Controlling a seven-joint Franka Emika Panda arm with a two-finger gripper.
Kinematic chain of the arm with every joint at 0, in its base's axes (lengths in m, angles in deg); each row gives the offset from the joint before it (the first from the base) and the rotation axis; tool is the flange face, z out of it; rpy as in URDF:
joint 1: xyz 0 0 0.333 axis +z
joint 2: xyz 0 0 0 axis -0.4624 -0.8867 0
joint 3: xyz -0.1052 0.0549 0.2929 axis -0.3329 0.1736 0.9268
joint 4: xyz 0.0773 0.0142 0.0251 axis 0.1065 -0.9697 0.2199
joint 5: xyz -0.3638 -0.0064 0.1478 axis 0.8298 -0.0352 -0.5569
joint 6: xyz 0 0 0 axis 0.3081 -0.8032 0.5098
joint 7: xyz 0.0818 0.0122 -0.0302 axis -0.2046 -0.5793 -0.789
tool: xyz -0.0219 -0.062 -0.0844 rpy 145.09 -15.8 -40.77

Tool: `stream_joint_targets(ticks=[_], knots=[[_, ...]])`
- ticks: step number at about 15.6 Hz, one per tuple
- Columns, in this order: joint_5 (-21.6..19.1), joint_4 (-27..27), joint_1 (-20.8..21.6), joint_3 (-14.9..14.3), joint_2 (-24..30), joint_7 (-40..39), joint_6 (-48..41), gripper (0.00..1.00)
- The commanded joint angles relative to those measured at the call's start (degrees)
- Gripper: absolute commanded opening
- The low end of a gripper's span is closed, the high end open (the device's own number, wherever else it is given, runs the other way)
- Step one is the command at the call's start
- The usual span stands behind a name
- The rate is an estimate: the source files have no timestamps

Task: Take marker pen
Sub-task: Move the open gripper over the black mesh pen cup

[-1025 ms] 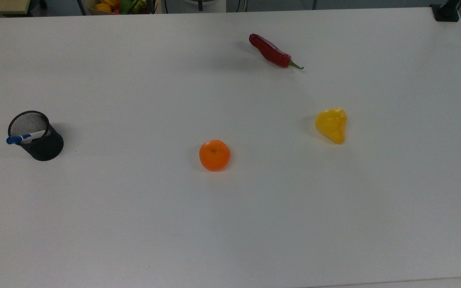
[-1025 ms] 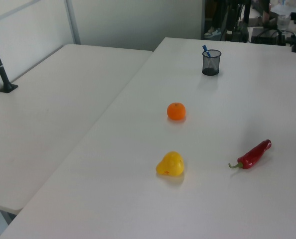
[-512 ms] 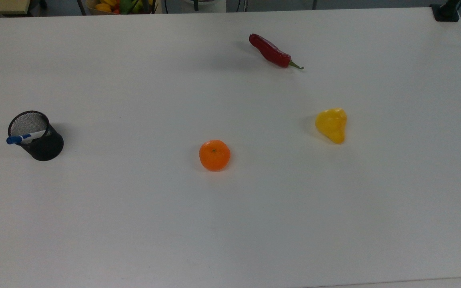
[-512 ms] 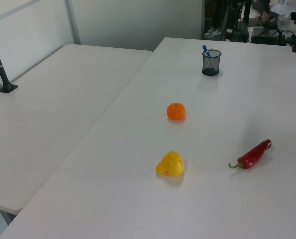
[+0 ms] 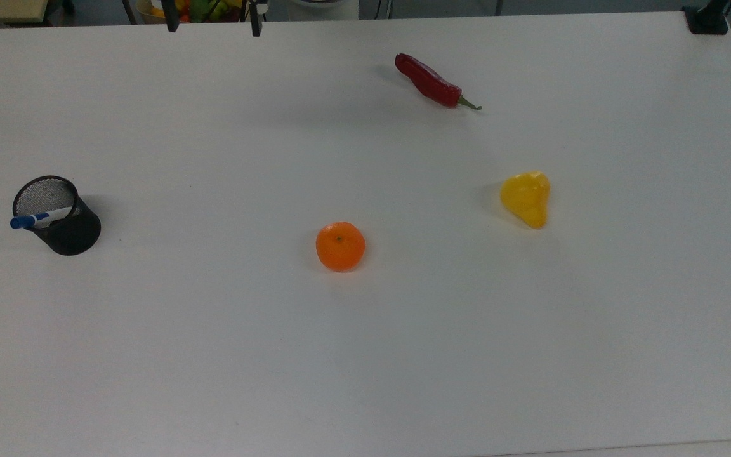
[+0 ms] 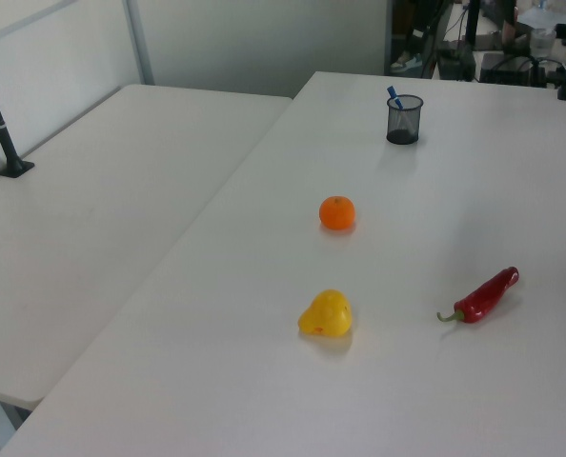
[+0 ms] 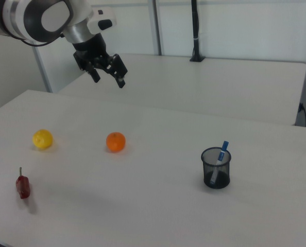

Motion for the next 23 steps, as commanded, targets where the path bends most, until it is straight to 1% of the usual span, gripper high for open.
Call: stream_joint_targets(ticks=[1,3,5,10,12,14,17,20,23], knots=[[-0.41,-0.8,-0.28,-2.05,-1.02,-1.03,6.47,1.0],[-0.32,-0.8,-0.54,-2.14,-2.08,-0.68,8.24,1.0],[-0.24,-1.06,-1.77,-2.49,-2.78,-0.68,10.6,1.0],[0.12,-2.2,-2.56,-6.79,-4.01,-1.3,15.36,1.0],[1.69,-2.38,-2.83,-7.76,-5.5,-1.39,18.16,1.0],[2.31,-2.38,-3.53,-8.73,-7.35,-1.3,21.76,1.0],[2.31,-2.47,-4.32,-10.75,-10.25,-1.3,27.82,0.96],[2.31,-2.64,-5.73,-11.19,-13.15,-1.21,33.54,0.9],[2.4,-4.48,-6.08,-12.07,-14.91,-1.3,38.72,0.83]])
